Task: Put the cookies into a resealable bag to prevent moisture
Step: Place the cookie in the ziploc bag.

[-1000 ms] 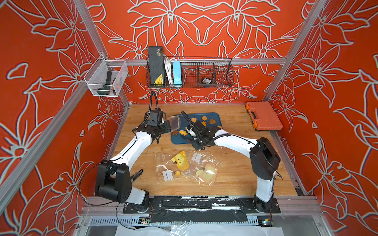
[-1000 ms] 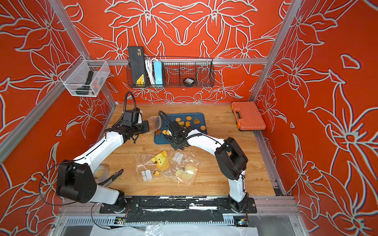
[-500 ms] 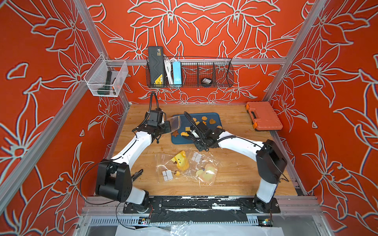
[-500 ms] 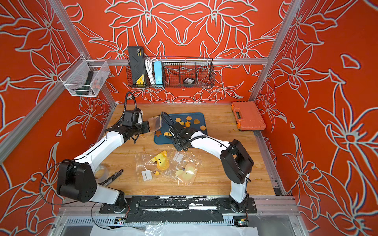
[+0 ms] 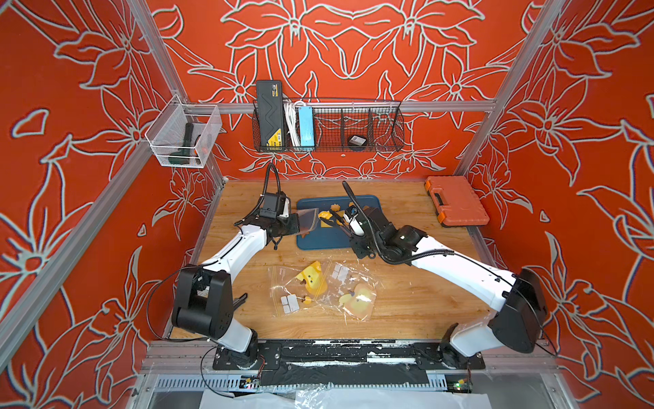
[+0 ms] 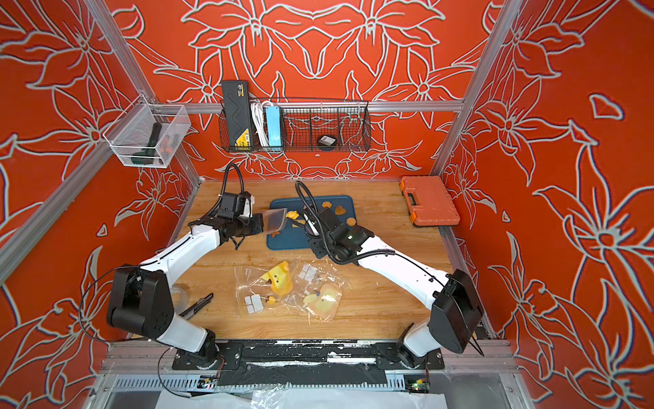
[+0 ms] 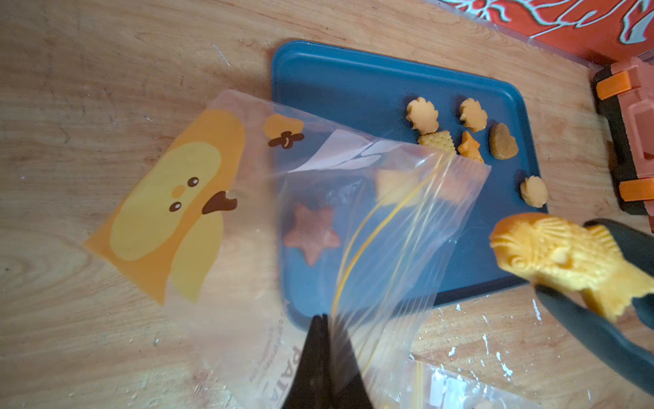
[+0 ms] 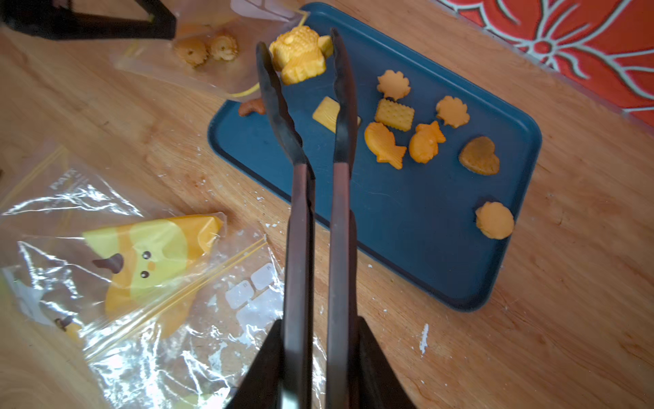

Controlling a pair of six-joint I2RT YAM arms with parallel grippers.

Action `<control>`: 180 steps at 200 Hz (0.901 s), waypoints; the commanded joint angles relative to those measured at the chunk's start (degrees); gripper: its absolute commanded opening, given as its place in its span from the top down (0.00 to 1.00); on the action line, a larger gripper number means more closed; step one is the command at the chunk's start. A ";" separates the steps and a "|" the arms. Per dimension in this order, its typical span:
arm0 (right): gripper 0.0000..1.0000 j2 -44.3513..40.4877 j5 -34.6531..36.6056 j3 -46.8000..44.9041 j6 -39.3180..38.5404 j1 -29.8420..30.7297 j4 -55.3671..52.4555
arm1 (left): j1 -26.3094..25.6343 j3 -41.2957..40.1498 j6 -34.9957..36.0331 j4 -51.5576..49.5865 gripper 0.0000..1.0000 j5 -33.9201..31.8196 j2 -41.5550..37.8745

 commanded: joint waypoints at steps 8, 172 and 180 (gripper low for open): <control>0.69 1.67 -4.66 3.16 -1.17 0.00 1.69 | -0.63 1.85 1.32 -0.95 1.00 1.23 0.72; 0.50 16.53 -9.83 17.74 -3.10 0.00 -2.54 | -1.08 1.66 1.64 -0.60 1.00 2.00 0.39; 0.49 15.75 -10.05 17.06 -3.20 0.00 -2.39 | -1.08 1.71 1.67 -0.51 1.00 2.03 0.37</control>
